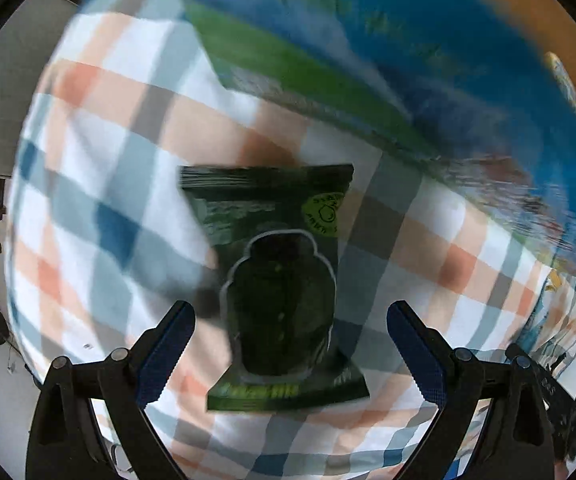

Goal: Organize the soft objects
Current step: 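Grasp the green snack bag with the left tool while the right tool grasps the blue drink pouch, then carry the green bag and blue pouch into the box with both tools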

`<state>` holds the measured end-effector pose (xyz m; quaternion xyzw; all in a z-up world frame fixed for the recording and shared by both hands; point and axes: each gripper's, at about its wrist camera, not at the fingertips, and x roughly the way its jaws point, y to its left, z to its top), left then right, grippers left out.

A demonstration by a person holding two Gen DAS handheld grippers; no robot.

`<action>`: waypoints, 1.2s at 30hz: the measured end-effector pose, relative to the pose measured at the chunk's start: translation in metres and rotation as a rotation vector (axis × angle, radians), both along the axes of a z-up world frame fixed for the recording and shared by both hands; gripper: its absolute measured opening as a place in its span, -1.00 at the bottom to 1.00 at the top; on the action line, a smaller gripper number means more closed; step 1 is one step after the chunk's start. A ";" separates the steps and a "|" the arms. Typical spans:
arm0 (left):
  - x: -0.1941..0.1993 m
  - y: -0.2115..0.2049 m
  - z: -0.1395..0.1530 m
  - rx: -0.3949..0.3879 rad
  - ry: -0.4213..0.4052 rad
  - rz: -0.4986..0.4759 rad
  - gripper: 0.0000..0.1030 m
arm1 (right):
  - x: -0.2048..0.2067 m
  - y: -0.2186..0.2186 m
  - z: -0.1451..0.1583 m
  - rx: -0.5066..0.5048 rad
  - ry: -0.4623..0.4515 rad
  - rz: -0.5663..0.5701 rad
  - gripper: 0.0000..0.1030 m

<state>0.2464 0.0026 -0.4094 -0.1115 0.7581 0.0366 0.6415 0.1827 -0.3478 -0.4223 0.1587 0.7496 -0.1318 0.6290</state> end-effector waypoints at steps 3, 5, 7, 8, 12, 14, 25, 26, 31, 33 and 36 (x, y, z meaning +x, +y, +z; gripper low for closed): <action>0.000 -0.001 -0.005 0.004 -0.033 -0.009 0.72 | -0.007 0.005 0.008 0.024 -0.006 0.013 -0.53; -0.003 -0.003 -0.005 0.025 -0.041 -0.036 -0.03 | -0.014 0.012 0.013 0.054 -0.011 0.024 -0.57; -0.004 -0.004 -0.002 0.044 -0.055 -0.061 -0.19 | -0.020 0.021 0.018 0.081 -0.019 0.041 -0.59; -0.006 -0.004 -0.001 0.045 -0.061 -0.067 -0.28 | -0.023 0.027 0.022 0.092 -0.026 0.053 -0.61; -0.024 -0.004 0.012 0.046 -0.092 -0.087 -0.33 | -0.033 0.051 0.039 0.144 -0.049 0.096 -0.68; -0.034 -0.007 0.019 0.048 -0.111 -0.105 -0.34 | -0.038 0.064 0.049 0.155 -0.066 0.128 -0.68; -0.078 -0.043 0.109 0.017 -0.288 -0.240 -0.36 | -0.039 0.105 0.122 0.225 -0.178 0.257 -0.69; -0.075 -0.042 0.116 0.009 -0.304 -0.249 -0.36 | -0.037 0.104 0.134 0.233 -0.197 0.266 -0.69; -0.048 -0.044 0.167 -0.040 -0.385 -0.279 -0.36 | -0.023 0.110 0.185 0.264 -0.284 0.297 -0.69; -0.039 -0.047 0.184 -0.056 -0.416 -0.286 -0.36 | -0.009 0.114 0.204 0.274 -0.316 0.303 -0.69; -0.022 -0.049 0.205 -0.050 -0.463 -0.299 -0.36 | 0.010 0.117 0.229 0.277 -0.366 0.304 -0.69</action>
